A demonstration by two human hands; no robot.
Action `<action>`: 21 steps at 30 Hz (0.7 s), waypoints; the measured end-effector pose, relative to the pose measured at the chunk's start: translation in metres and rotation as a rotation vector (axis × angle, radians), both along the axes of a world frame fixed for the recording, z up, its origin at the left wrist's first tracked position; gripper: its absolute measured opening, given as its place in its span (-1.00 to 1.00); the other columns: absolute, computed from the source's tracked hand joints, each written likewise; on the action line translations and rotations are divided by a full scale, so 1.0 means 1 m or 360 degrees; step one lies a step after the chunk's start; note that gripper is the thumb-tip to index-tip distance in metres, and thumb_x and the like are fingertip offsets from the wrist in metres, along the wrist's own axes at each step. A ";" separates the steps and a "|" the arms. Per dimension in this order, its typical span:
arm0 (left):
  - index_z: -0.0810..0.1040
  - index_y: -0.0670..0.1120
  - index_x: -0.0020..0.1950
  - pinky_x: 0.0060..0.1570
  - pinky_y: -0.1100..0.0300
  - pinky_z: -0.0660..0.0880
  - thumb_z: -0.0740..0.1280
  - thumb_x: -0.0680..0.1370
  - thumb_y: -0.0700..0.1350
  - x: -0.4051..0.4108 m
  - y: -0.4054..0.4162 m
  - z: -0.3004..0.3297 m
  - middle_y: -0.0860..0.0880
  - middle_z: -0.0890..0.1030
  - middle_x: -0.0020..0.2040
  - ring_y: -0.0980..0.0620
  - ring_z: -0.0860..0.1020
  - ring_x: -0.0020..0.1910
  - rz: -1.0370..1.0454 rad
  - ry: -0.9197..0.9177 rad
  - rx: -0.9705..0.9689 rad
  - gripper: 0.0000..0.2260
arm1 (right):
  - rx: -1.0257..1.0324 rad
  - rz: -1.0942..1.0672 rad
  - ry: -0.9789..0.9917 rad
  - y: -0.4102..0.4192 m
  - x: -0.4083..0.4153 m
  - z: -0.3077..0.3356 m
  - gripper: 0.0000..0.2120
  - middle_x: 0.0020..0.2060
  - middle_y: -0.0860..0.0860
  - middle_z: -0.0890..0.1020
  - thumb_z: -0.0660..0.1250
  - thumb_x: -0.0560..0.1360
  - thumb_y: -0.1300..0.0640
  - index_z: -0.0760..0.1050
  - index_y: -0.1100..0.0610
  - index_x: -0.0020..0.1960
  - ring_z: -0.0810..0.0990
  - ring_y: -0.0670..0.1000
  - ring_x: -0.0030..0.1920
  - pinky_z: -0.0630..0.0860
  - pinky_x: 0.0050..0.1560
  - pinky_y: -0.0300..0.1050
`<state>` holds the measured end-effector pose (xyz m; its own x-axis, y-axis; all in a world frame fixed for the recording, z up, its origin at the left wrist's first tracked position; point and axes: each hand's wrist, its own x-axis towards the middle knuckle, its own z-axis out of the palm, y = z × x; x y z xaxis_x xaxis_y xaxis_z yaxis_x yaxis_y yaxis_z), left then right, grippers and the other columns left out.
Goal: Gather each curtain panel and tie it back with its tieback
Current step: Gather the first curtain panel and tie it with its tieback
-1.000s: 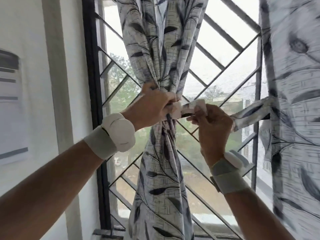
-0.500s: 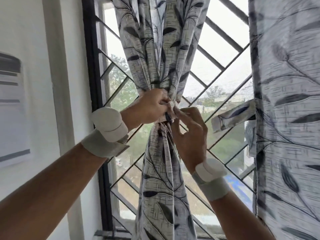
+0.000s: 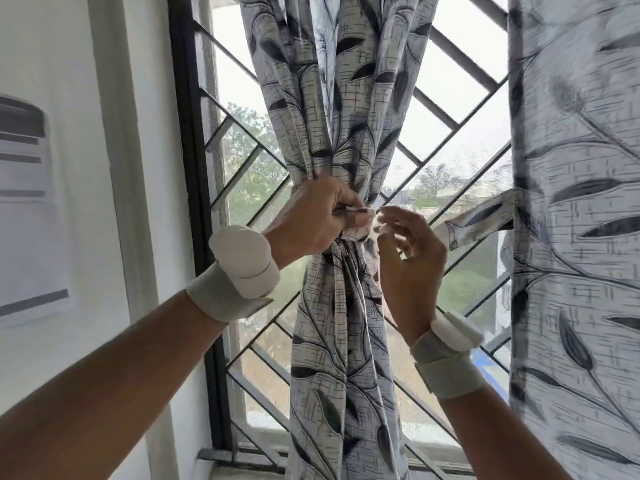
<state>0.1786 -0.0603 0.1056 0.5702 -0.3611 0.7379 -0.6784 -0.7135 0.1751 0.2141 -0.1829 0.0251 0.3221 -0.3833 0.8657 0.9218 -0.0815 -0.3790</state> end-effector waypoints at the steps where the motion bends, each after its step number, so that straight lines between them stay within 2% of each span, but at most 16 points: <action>1: 0.65 -0.14 0.01 -0.08 0.29 0.49 0.43 0.45 -0.10 -0.001 -0.001 -0.003 0.02 0.65 -0.17 0.09 0.60 -0.19 0.0064 -0.0078 0.0103 -0.82 | 0.0020 0.0064 0.0051 -0.003 0.001 0.001 -0.82 -0.11 0.07 0.66 0.30 0.48 0.35 0.59 0.21 0.04 0.65 -0.03 -0.10 0.52 -0.15 -0.30; 2: 0.65 -0.08 0.06 0.09 0.28 0.36 0.43 0.44 -0.04 -0.002 -0.001 -0.007 0.04 0.66 -0.08 0.09 0.57 -0.05 0.0187 -0.0175 0.0210 -0.77 | 0.0014 0.0131 0.0099 -0.006 0.004 0.003 -0.85 -0.09 0.07 0.66 0.32 0.50 0.30 0.58 0.22 0.06 0.64 -0.06 -0.08 0.53 -0.12 -0.32; 4: 0.59 0.05 0.17 0.25 0.20 0.05 0.42 0.41 0.08 -0.008 0.003 -0.018 0.10 0.56 0.18 0.09 0.40 0.22 0.0473 -0.0459 0.0281 -0.65 | -0.0028 0.0308 0.0209 -0.013 0.011 0.007 -0.76 -0.01 0.06 0.65 0.36 0.50 0.07 0.54 0.17 0.11 0.63 -0.07 0.02 0.57 0.03 -0.18; 5: 0.56 0.08 0.22 0.28 0.14 0.04 0.43 0.39 0.11 -0.012 0.008 -0.027 0.11 0.51 0.26 0.06 0.34 0.27 0.0529 -0.0625 0.0175 -0.59 | -0.0063 0.0391 0.0271 -0.017 0.016 0.009 -0.67 0.05 0.04 0.64 0.36 0.47 -0.05 0.52 0.13 0.13 0.62 -0.05 0.09 0.56 0.14 -0.05; 6: 0.53 0.08 0.26 0.29 0.13 0.12 0.44 0.39 0.12 -0.017 0.011 -0.039 0.12 0.48 0.26 0.04 0.33 0.26 0.0521 -0.0748 -0.0012 -0.55 | -0.0114 0.0478 0.0324 -0.020 0.020 0.011 -0.57 0.10 0.02 0.62 0.35 0.44 -0.15 0.49 0.11 0.17 0.59 -0.04 0.16 0.52 0.23 0.04; 7: 0.49 0.06 0.30 0.26 0.20 0.23 0.45 0.39 0.12 -0.021 0.014 -0.053 0.13 0.48 0.23 0.05 0.36 0.23 0.0489 -0.0789 -0.0231 -0.50 | -0.0181 0.0551 0.0366 -0.022 0.022 0.014 -0.47 0.16 0.00 0.59 0.34 0.40 -0.22 0.46 0.10 0.22 0.56 -0.04 0.22 0.47 0.29 0.08; 8: 0.45 0.06 0.32 0.19 0.28 0.33 0.46 0.39 0.13 -0.023 0.014 -0.066 0.16 0.49 0.19 0.11 0.41 0.18 0.0453 -0.0731 -0.0439 -0.46 | -0.0256 0.0619 0.0389 -0.023 0.025 0.017 -0.38 0.23 0.00 0.55 0.32 0.38 -0.27 0.40 0.09 0.30 0.52 -0.06 0.27 0.43 0.33 0.08; 10: 0.38 0.06 0.29 -0.05 0.41 0.49 0.43 0.39 0.13 -0.021 0.010 -0.079 0.24 0.51 0.07 0.31 0.49 0.05 0.0298 -0.0376 -0.0787 -0.48 | -0.0445 0.0750 0.0444 -0.022 0.029 0.026 -0.24 0.40 0.04 0.39 0.29 0.39 -0.33 0.25 0.07 0.44 0.38 -0.09 0.37 0.30 0.40 0.03; 12: 0.40 0.04 0.19 -0.16 0.50 0.46 0.40 0.44 0.07 -0.008 0.007 -0.078 0.21 0.57 -0.01 0.37 0.54 -0.04 0.0155 -0.0120 -0.0968 -0.62 | -0.0699 0.0898 0.0582 -0.012 0.030 0.038 -0.15 0.48 0.11 0.26 0.25 0.41 -0.37 0.12 0.10 0.50 0.30 -0.09 0.37 0.21 0.38 -0.05; 13: 0.43 0.04 0.15 -0.15 0.51 0.45 0.39 0.48 0.02 0.001 0.005 -0.075 0.18 0.60 -0.03 0.36 0.56 -0.07 0.0125 -0.0089 -0.0994 -0.71 | -0.0808 0.0978 0.0656 -0.007 0.030 0.043 -0.12 0.43 0.17 0.34 0.26 0.38 -0.38 0.18 0.17 0.47 0.38 -0.03 0.31 0.25 0.37 -0.03; 15: 0.50 0.03 0.12 -0.10 0.44 0.45 0.34 0.54 -0.09 0.014 0.000 -0.076 0.15 0.65 -0.06 0.34 0.58 -0.11 0.0188 -0.0139 -0.0951 -0.83 | -0.0950 0.1169 0.0712 0.001 0.033 0.046 -0.19 0.19 0.22 0.54 0.29 0.35 -0.43 0.45 0.22 0.28 0.57 0.12 0.10 0.43 0.26 0.08; 17: 0.58 -0.01 0.10 -0.12 0.43 0.44 0.32 0.53 -0.20 0.025 -0.003 -0.075 0.09 0.68 -0.05 0.32 0.58 -0.16 0.0383 -0.0232 -0.0796 -0.81 | -0.1068 0.1136 0.0692 0.011 0.039 0.043 -0.36 0.13 0.21 0.59 0.26 0.39 -0.40 0.58 0.11 0.17 0.60 0.16 0.09 0.46 0.23 0.13; 19: 0.63 -0.05 0.05 -0.15 0.45 0.43 0.34 0.48 -0.25 0.027 -0.001 -0.069 0.04 0.70 -0.07 0.25 0.57 -0.20 0.0568 -0.0263 -0.0664 -0.80 | -0.0905 0.1088 0.0593 0.017 0.038 0.040 -0.63 -0.05 0.12 0.68 0.36 0.45 -0.15 0.62 0.14 0.02 0.65 0.10 -0.02 0.54 0.13 0.10; 21: 0.66 -0.10 0.03 -0.12 0.53 0.46 0.37 0.47 -0.25 0.022 0.007 -0.062 0.01 0.70 -0.09 0.26 0.59 -0.20 0.0523 -0.0241 -0.0590 -0.83 | -0.0674 0.1130 0.0648 0.020 0.045 0.038 -0.85 -0.18 0.07 0.69 0.45 0.44 0.07 0.59 0.15 -0.11 0.66 0.08 -0.13 0.59 0.07 0.13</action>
<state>0.2006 -0.0535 0.0434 0.4865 0.1207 0.8653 -0.4662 -0.8017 0.3740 0.2595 -0.1633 0.0629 0.6711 0.3438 0.6568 0.6105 0.2464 -0.7527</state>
